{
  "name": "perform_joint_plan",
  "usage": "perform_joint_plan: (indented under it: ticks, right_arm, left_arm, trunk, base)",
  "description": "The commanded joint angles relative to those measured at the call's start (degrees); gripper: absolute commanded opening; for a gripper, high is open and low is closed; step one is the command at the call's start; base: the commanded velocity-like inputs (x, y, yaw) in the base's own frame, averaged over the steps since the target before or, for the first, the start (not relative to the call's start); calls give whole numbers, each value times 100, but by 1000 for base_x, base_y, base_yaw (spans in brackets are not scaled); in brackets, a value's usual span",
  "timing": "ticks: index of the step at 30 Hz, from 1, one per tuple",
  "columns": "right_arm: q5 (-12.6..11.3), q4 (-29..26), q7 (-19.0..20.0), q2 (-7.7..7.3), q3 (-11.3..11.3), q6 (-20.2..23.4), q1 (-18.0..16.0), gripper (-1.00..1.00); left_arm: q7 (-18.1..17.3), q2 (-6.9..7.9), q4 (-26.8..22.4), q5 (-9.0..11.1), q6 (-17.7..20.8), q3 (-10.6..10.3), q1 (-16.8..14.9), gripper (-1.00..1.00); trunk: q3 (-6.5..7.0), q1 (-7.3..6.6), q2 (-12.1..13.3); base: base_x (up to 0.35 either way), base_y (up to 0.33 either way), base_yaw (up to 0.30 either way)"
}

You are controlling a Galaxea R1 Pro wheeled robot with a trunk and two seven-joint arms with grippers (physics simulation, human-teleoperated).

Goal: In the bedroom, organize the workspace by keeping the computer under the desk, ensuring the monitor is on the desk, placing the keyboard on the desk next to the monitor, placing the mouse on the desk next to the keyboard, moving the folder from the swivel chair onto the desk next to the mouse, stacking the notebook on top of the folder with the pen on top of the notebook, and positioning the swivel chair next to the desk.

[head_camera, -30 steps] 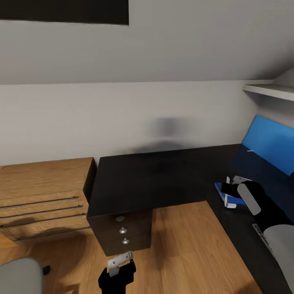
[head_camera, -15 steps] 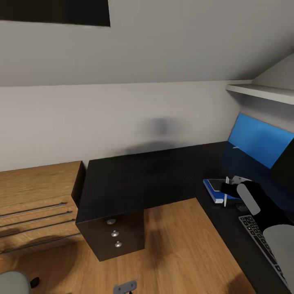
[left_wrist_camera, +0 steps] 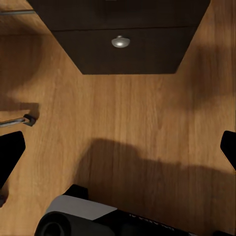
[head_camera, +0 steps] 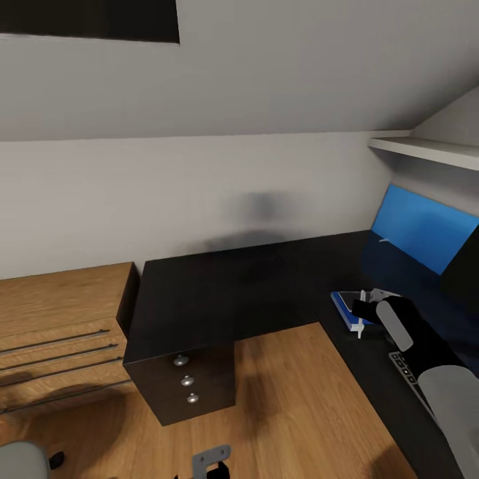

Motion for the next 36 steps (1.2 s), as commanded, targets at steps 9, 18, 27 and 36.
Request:
perform_joint_plan:
  ticks: [9, 18, 27, 36]
  right_arm:
    - [-65, -3, -67, -15, 20, -1, -5, -100]
    - [-58, 11, -76, -21, -26, -8, -5, -100]
    - [-55, 108, -80, -25, -388, -10, -5, -100]
    - [-39, 135, -86, -25, -637, -10, -5, -100]
  left_arm:
    - [25, 15, -299, -282, 47, 12, -6, 100]
    - [17, 14, -506, -540, 45, -3, -6, 100]
    - [8, 18, -501, -533, 46, -17, -6, 100]
    - [7, 18, -497, -531, 42, -19, -6, 100]
  trunk:
    - [-8, 1, -7]
    - [-8, 1, -7]
    - [-8, 1, -7]
    - [-8, 1, -7]
  base:
    - [145, 0, 0]
    - [112, 0, 0]
    - [93, -24, 0]
    - [96, -72, 0]
